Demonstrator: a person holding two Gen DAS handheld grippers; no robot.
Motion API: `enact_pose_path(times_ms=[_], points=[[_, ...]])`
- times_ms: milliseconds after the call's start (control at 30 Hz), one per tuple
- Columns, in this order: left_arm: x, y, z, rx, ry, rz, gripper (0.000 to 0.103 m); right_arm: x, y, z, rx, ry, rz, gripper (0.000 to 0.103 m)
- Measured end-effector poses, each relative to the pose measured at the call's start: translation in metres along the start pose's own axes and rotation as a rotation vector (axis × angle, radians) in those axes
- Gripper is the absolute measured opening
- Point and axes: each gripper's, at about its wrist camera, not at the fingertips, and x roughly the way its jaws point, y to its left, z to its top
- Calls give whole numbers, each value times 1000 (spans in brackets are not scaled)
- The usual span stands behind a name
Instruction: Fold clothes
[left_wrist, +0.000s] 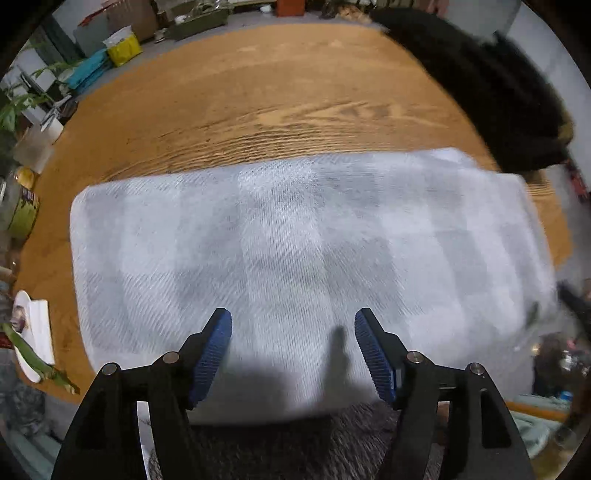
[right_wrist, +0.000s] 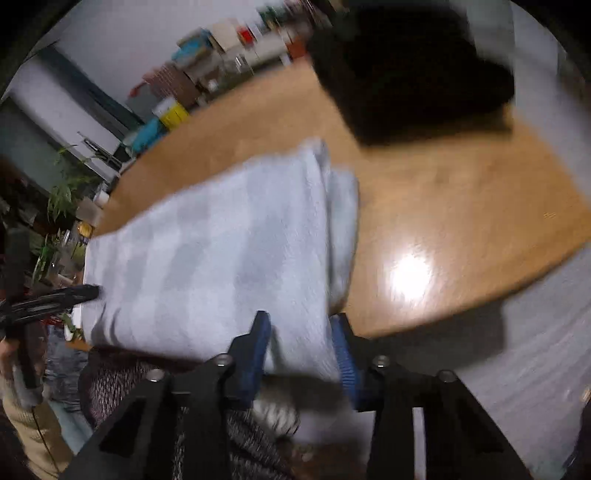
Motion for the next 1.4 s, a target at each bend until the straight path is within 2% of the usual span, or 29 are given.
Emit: enact_pose_path(times_ms=[33,67,100,133,167,233,300,333,367,400,467,633,767,867,1033,1133,1267,1333,1400], points=[[8,-7,8,-5,-17,25,51,-13,-6,-5,-28,-33,-3,36],[7,-4,17,-6,-46,52,36,-25,-10,5,-51,-45,7,34],[-5,5,14,-10,-53,70,30,-33,-17,16,-67,-34,9,31],[-16,14,11,-13,-59,87,19,-20,-1,33,-85,-14,-6,30],[-4,16,29,-17,-49,99,16,-11,10,40,-103,13,-29,29],[-5,32,23,-36,-11,124,16,-4,16,24,-136,91,-104,25],[9,58,24,-96,19,250,15,3,-2,11,-152,152,-190,23],[-9,84,11,-121,16,312,15,11,-11,11,-155,177,-243,23],[-10,103,8,-159,23,337,15,16,-20,14,-155,199,-285,22],[4,112,11,-185,27,287,15,15,-31,13,-150,222,-285,22],[31,132,18,-235,35,188,15,26,-28,16,-192,235,-303,24],[53,131,48,-133,105,191,16,58,-7,32,-353,363,-404,27],[65,158,70,-220,160,70,15,73,-6,53,-344,486,-396,29],[76,162,78,-201,169,26,15,76,-10,61,-318,526,-367,30],[86,162,84,-190,138,-15,15,78,-11,68,-288,553,-358,31],[97,169,88,-223,122,-76,15,82,-9,74,-258,581,-379,31],[101,176,78,-267,33,-140,15,83,2,74,-284,579,-433,31],[100,173,73,-295,-7,-118,15,81,3,74,-268,559,-443,31],[101,155,73,-289,-21,-23,15,76,3,74,-238,522,-442,31]])
